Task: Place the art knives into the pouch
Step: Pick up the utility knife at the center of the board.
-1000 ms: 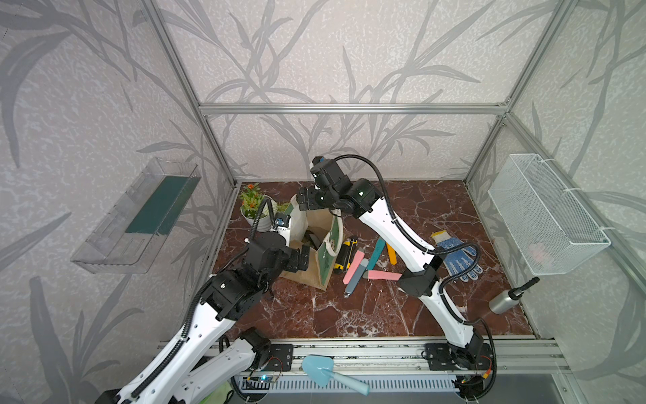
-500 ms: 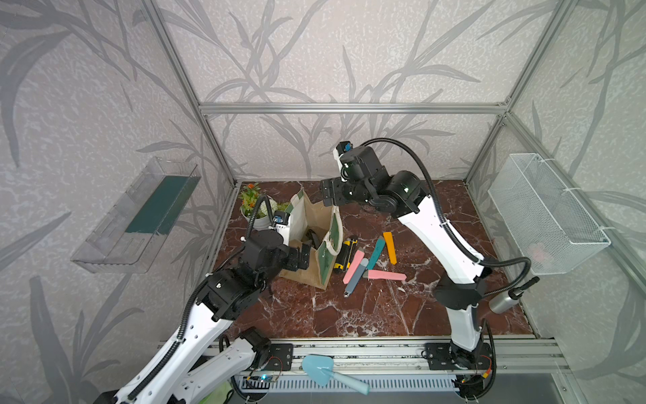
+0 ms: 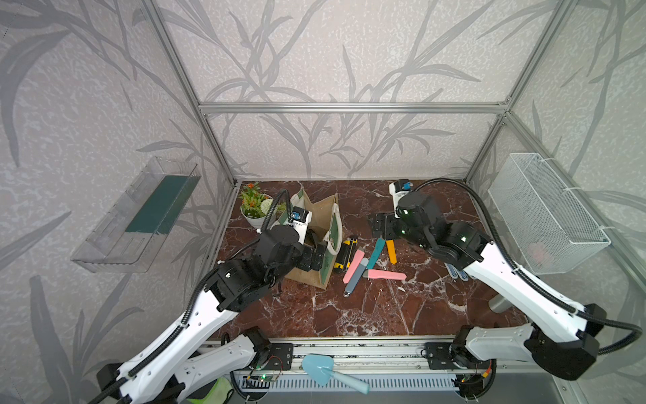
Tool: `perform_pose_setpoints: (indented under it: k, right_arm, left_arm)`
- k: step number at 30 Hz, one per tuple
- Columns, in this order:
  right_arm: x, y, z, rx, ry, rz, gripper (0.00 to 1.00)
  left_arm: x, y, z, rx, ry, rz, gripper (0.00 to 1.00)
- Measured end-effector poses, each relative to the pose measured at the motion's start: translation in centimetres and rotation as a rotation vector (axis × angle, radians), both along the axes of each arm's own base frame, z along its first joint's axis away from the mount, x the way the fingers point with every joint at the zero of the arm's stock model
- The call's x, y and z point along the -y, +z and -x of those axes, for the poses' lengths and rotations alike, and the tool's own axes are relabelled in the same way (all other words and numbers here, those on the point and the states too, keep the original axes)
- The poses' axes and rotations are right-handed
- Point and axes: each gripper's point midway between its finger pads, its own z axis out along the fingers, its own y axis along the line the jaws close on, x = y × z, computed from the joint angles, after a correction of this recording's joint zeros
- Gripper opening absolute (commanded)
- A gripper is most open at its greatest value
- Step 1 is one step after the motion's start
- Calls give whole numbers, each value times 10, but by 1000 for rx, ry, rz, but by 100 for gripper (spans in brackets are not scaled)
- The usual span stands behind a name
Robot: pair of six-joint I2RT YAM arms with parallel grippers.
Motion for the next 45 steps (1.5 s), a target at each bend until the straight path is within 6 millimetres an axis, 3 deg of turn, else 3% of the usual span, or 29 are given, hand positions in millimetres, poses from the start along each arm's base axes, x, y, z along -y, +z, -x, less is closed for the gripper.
perform_pose_setpoints:
  k: [4,8,12,15,19,29,36,45]
  right_arm:
    - [38,-30,14,-31,-70,-32,92]
    - [64,-74,30,-100,-109,-30,92]
    - [84,-119,49,-174,-121,-25,92]
    - [99,-138,63,-197,-128,-46,92]
    - [113,-144,78,-189,-147,-107,92]
    - [127,-162,102,-208,-160,-149,92]
    - [123,-167,105,-223,-133,-153,92]
    - [124,-163,106,-194,-113,-136,92]
  left_arm:
    - [17,-1,0,-11,-34,-16,91]
    - [39,-5,-1,-29,-75,-46,86]
    - [73,-13,1,-41,-153,-90,85]
    - [100,-22,3,-54,-210,-120,81]
    - [125,-46,-1,-105,-236,-157,63]
    - [140,-116,-25,-221,-141,-325,48]
    - [127,-167,-42,-301,-60,-466,42]
    - [105,-208,-58,-383,17,-529,39]
